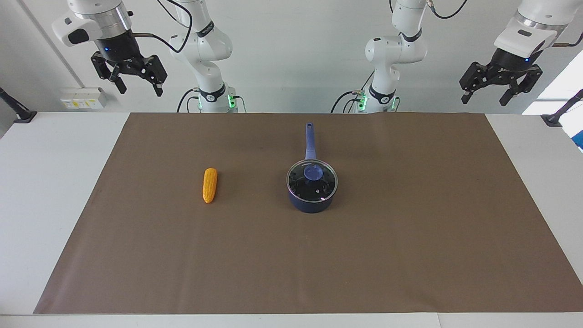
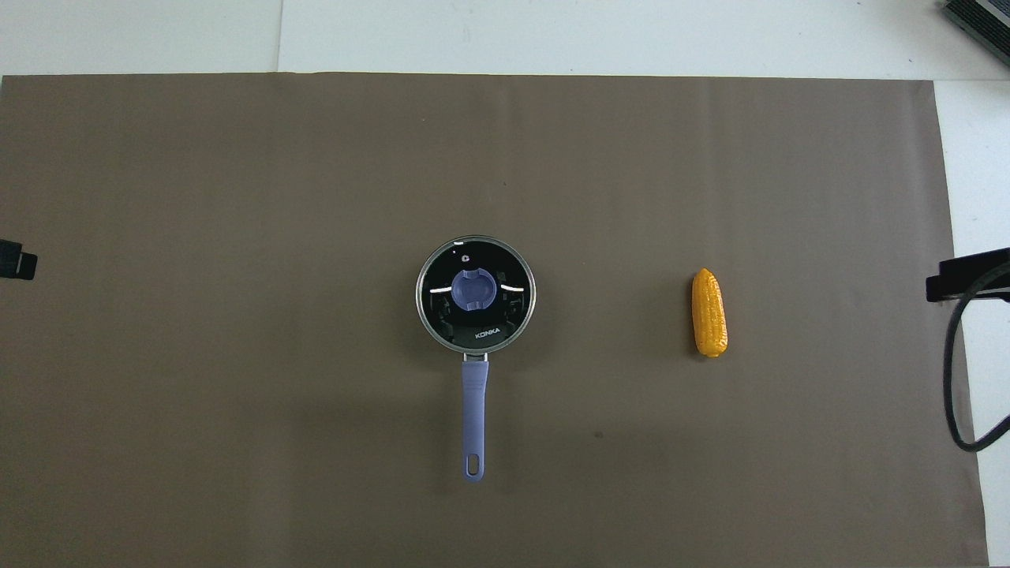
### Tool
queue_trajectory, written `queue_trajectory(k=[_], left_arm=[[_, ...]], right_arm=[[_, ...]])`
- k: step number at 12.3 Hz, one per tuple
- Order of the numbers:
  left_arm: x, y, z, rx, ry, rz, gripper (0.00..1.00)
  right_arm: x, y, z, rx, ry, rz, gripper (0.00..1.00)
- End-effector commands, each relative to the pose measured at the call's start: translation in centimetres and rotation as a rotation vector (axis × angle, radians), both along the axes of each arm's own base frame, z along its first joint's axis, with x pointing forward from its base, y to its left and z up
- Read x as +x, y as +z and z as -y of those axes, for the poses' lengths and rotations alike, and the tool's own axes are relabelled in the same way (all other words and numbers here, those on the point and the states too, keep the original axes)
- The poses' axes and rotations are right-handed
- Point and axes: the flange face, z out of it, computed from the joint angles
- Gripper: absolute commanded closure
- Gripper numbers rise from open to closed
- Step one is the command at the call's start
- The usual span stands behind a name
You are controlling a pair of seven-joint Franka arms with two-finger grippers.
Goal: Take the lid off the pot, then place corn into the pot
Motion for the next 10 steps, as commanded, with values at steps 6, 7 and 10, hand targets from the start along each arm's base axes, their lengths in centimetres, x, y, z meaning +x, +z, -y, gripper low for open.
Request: queue_trajectory(k=[6, 7, 10], left_arm=[[-0.37, 0.32, 0.28, 0.002, 0.0, 0.016, 0.0], [-0.35, 0.34, 0.45, 0.002, -0.003, 0.017, 0.0], [-0.48, 0.21, 0.52, 0.003, -0.007, 0.008, 0.0]], right_arm=[[-0.87, 0.07, 0.41, 0.007, -0.028, 0.004, 0.0], [-0.88, 0.05, 0.31, 0.008, -0.026, 0.003, 0.0], [-0.88, 0.05, 0.31, 0.008, -0.026, 0.003, 0.0]])
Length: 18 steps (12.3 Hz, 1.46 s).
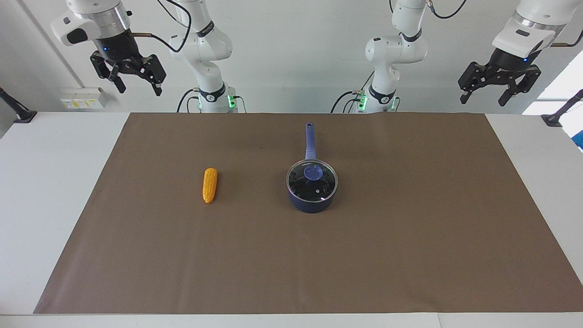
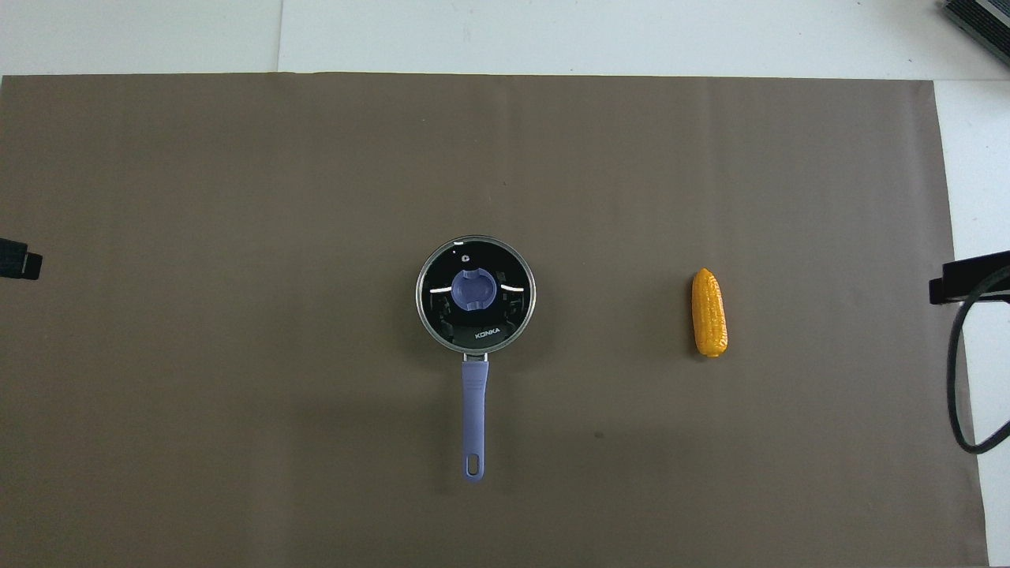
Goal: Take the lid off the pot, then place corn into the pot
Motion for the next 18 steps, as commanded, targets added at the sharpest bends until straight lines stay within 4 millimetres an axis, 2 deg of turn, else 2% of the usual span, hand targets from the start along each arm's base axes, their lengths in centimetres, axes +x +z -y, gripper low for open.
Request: queue_trajectory(k=[1, 9, 11, 14, 18], left_arm=[[-0.5, 0.2, 0.2, 0.003, -0.003, 0.006, 0.0], [-0.3, 0.3, 0.4, 0.002, -0.003, 0.029, 0.0], [-0.3, 0.3, 1.6, 0.001, -0.025, 0.037, 0.0], [0.0, -0.3, 5.0, -0.004, -0.023, 0.039, 0.0], [-0.1, -2.6, 12.3, -0.019, -0.017, 0.052, 0.0]], right_arm=[[-0.7, 0.0, 0.1, 0.007, -0.021, 0.007, 0.0], [-0.7, 0.0, 0.2, 0.007, -0.024, 0.009, 0.0], [-0.6, 0.0, 0.2, 0.007, -0.022, 0.01, 0.0], [-0.6, 0.0, 0.2, 0.007, -0.022, 0.01, 0.0], [-0.6, -0.1, 0.2, 0.007, -0.02, 0.01, 0.0]])
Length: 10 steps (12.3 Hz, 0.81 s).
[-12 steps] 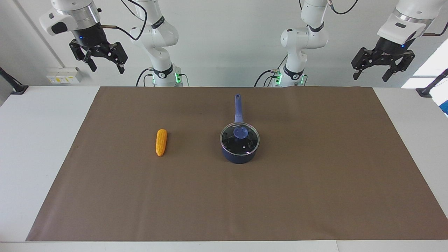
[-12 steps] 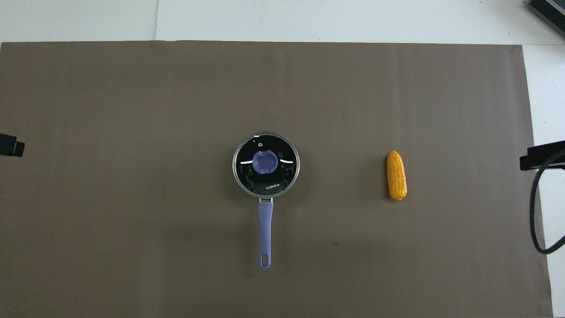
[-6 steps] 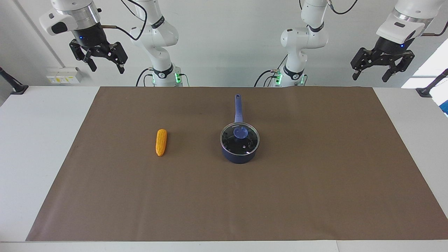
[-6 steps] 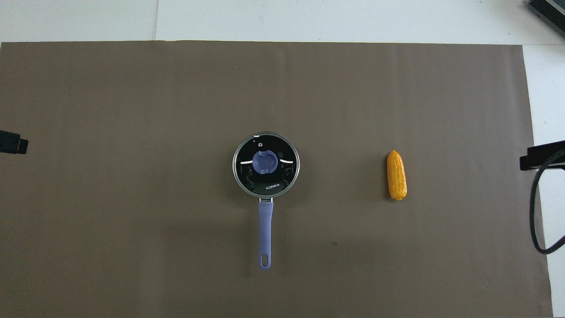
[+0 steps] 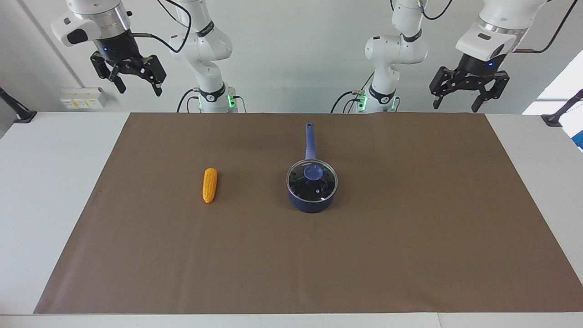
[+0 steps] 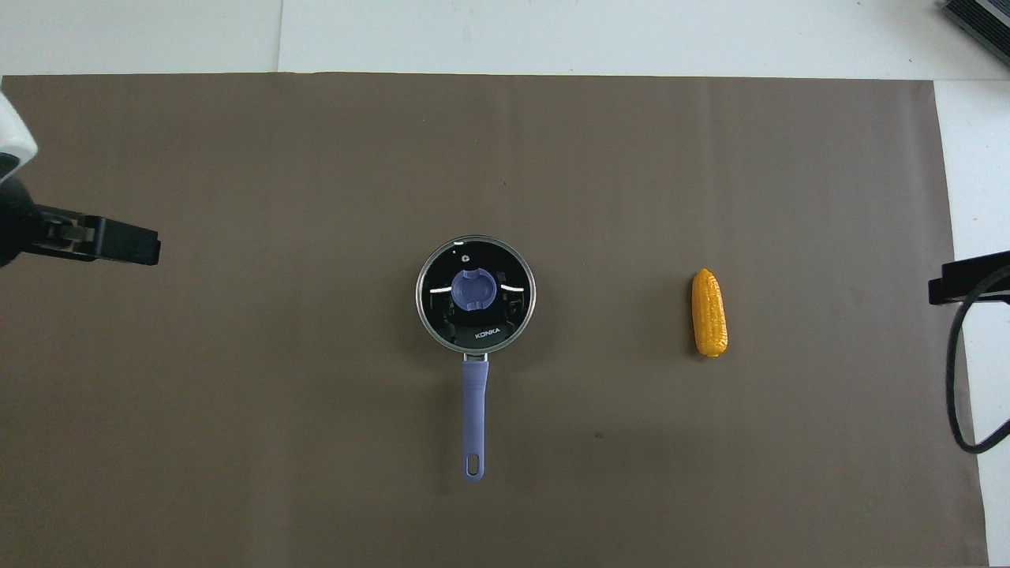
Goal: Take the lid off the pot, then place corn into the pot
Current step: 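Reach the left gripper over the pot to the blue lid knob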
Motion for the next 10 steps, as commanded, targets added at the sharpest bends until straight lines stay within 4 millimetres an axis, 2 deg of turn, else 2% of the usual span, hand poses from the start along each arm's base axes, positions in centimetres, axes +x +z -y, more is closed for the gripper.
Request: queue_trajectory(k=[1, 2, 4, 6, 8, 10], left_arm=[[-0.4, -1.8, 4.0, -0.006, 0.015, 0.01, 0.0], [-0.7, -2.7, 6.2, -0.014, 0.027, 0.018, 0.0], [-0.2, -6.1, 11.2, -0.024, 0.055, 0.018, 0.0], [-0.4, -7.9, 14.3, -0.024, 0.054, 0.006, 0.0], [-1.2, -10.3, 18.1, -0.016, 0.061, -0.011, 0.0], [-1.8, -12.6, 20.9, -0.03, 0.087, 0.001, 0.0]], right_arm=[[-0.6, 0.0, 0.2, 0.007, -0.02, 0.01, 0.0], [-0.6, 0.0, 0.2, 0.007, -0.02, 0.01, 0.0], [-0.6, -0.2, 0.2, 0.007, -0.015, 0.006, 0.0], [-0.7, -0.2, 0.3, 0.007, -0.015, 0.006, 0.0], [-0.7, -0.2, 0.2, 0.007, -0.014, 0.006, 0.0], [-0.7, -0.1, 0.2, 0.007, -0.014, 0.008, 0.0]])
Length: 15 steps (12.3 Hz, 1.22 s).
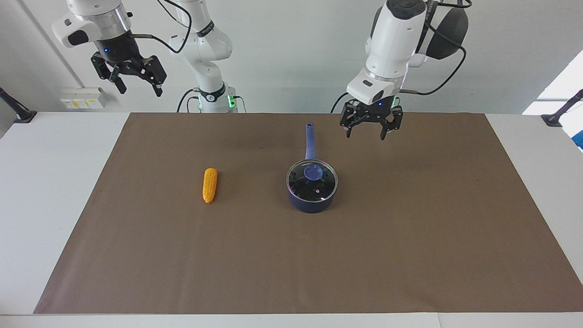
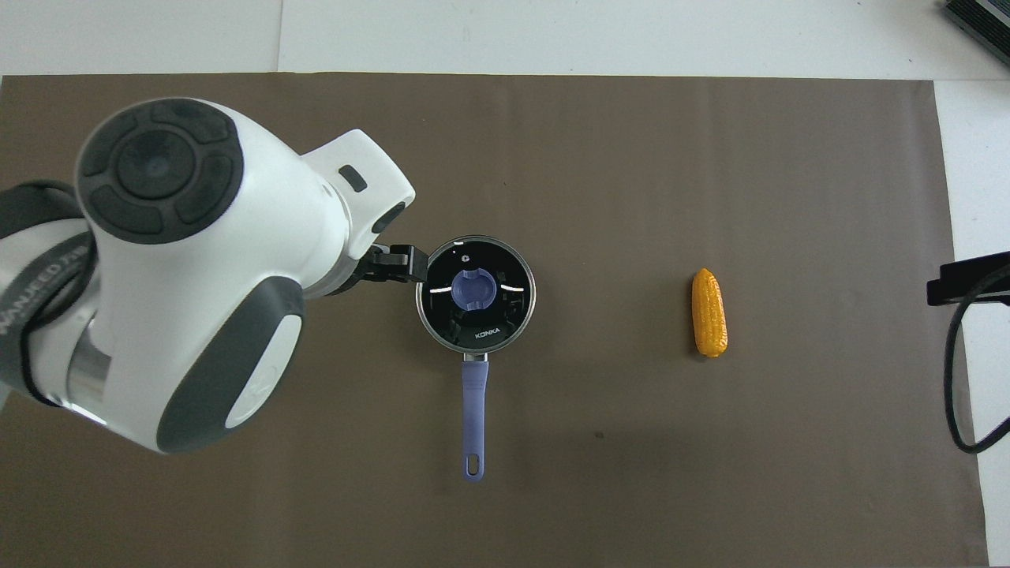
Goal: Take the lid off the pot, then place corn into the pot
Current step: 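Reach the left gripper over the pot to the blue lid knob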
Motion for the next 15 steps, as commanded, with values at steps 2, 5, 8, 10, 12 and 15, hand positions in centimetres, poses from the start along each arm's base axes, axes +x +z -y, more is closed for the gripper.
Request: queue_trajectory(k=[2, 5, 8, 10, 12, 15], left_arm=[[-1.0, -3.7, 4.0, -0.003, 0.037, 0.019, 0.0], [-0.7, -8.7, 7.6, 0.029, 0.076, 0.025, 0.0], [-0.4, -12.2, 9.3, 0.033, 0.088, 0.012, 0.0], [-0.3, -13.4, 9.2, 0.019, 0.096, 0.017, 0.0], [-0.1, -14.4, 9.1, -0.001, 0.121, 0.025, 0.0], [-0.3, -15.5, 9.5, 0.009, 0.124, 0.013, 0.0]], right_arm=[[-0.7, 0.0, 0.2, 0.007, -0.014, 0.012, 0.0], [-0.7, 0.0, 0.2, 0.007, -0.014, 0.012, 0.0], [-0.7, 0.0, 0.2, 0.007, -0.014, 0.012, 0.0], [-0.7, 0.0, 0.3, 0.007, -0.014, 0.012, 0.0], [-0.7, 0.0, 0.2, 0.007, -0.012, 0.012, 0.0], [-0.7, 0.0, 0.2, 0.007, -0.012, 0.01, 0.0]])
